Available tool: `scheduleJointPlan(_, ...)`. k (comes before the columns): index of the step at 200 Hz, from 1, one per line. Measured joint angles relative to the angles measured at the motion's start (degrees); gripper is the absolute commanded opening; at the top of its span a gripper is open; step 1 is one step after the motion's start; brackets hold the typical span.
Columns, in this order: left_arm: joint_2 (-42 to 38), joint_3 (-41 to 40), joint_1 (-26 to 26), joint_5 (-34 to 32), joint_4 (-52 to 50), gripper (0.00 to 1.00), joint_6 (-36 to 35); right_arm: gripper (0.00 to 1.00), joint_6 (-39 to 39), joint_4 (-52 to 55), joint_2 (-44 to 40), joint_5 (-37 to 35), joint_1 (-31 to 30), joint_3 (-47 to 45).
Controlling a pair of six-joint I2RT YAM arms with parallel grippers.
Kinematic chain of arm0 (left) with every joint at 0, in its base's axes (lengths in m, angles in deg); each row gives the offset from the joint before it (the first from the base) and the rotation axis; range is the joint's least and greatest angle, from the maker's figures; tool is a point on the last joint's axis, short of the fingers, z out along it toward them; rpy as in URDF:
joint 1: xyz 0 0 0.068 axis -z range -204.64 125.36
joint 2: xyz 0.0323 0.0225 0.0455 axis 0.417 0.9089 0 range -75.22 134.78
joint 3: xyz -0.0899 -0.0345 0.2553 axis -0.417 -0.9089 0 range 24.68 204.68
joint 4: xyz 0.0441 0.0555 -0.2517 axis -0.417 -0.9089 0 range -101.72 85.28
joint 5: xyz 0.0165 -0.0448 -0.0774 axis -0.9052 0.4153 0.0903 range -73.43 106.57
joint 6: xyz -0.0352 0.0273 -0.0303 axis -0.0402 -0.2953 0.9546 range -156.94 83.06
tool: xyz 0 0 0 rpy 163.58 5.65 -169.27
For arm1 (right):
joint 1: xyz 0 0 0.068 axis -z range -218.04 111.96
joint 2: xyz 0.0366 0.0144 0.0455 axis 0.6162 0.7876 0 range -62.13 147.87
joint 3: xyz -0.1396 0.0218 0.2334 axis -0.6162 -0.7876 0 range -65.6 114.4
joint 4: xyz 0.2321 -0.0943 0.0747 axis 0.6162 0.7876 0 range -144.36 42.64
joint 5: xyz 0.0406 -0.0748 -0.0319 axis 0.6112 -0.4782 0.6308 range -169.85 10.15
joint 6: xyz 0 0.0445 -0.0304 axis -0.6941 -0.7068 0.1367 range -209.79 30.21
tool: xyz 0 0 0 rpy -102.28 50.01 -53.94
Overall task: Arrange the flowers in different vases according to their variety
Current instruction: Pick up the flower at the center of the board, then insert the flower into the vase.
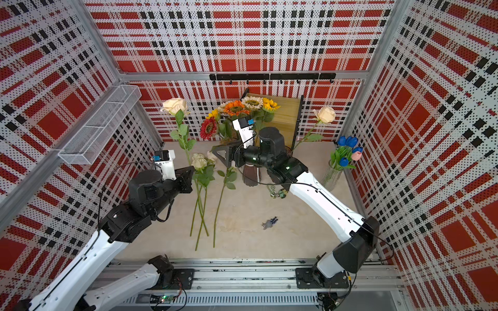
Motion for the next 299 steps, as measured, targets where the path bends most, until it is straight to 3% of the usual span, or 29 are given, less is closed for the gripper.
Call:
scheduleJointPlan(36, 0.2, 0.0, 0.3, 2.9, 2.8, 0.00, -0.3, 0.74, -1.5, -1.0, 3.2, 2.8, -2.5, 0.4)
scheduleJointPlan(83, 1.8, 0.0, 0.9, 5.0, 4.2, 0.00, -0.4, 0.67, -4.6, -5.2, 4.2, 5.0, -3.7, 0.4)
scheduleJointPlan(131, 2.1, 0.0, 1.2, 5.7, 4.6, 0.00, 0.3, 0.65, -5.9, -7.3, 5.0, 5.6, -3.7, 0.0)
scheduleJointPlan(299, 3.1, 1.1, -0.5, 7.8, 5.4, 0.00, 1.9, 0.44, -4.2, -5.1, 5.1, 6.3, -5.9, -3.7)
